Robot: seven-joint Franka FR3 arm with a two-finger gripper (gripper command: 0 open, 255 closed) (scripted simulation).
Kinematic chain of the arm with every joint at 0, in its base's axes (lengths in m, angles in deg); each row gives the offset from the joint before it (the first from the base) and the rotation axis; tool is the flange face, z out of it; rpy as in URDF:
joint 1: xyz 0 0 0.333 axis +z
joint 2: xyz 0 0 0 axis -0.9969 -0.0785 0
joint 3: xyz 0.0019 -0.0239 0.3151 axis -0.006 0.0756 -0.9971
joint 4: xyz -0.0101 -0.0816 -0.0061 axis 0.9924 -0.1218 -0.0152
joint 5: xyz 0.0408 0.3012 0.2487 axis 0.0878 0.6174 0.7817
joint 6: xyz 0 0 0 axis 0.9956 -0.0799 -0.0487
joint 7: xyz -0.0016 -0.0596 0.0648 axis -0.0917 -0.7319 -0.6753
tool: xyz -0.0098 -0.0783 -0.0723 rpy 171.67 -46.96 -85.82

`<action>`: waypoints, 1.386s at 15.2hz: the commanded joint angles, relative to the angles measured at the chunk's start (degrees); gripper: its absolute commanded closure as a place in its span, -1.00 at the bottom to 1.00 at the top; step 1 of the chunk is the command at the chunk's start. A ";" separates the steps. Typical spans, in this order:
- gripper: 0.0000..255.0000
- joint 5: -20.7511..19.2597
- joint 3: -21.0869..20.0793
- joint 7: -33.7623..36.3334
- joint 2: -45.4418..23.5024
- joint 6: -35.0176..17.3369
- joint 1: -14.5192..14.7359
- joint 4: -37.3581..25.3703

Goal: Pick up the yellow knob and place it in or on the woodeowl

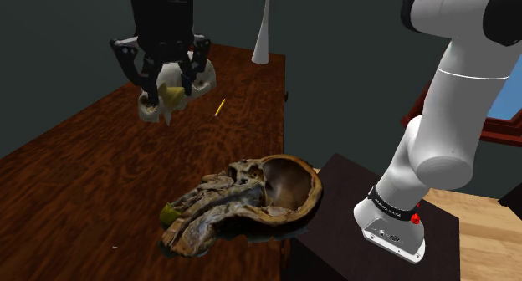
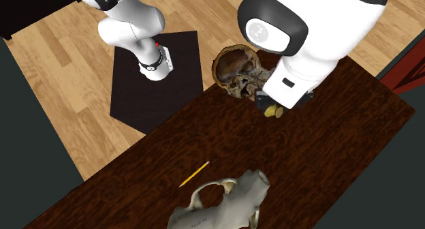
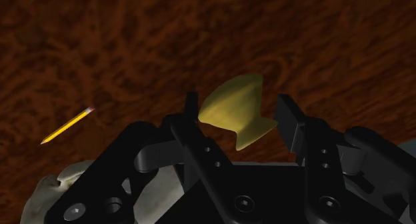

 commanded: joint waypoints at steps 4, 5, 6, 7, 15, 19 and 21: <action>1.00 6.54 -1.18 0.68 10.43 -2.48 -0.95 10.66; 1.00 7.85 -1.30 0.81 12.44 -2.79 -0.83 12.51; 1.00 9.13 -1.39 0.94 14.42 -3.03 -0.63 14.27; 1.00 10.38 -1.47 1.09 16.35 -3.20 -0.34 15.93; 1.00 16.48 -1.67 2.42 25.79 -4.66 2.42 24.86; 1.00 16.69 -1.88 2.52 26.00 -7.72 2.60 28.09; 1.00 16.74 -2.03 2.61 26.00 -9.25 2.67 29.63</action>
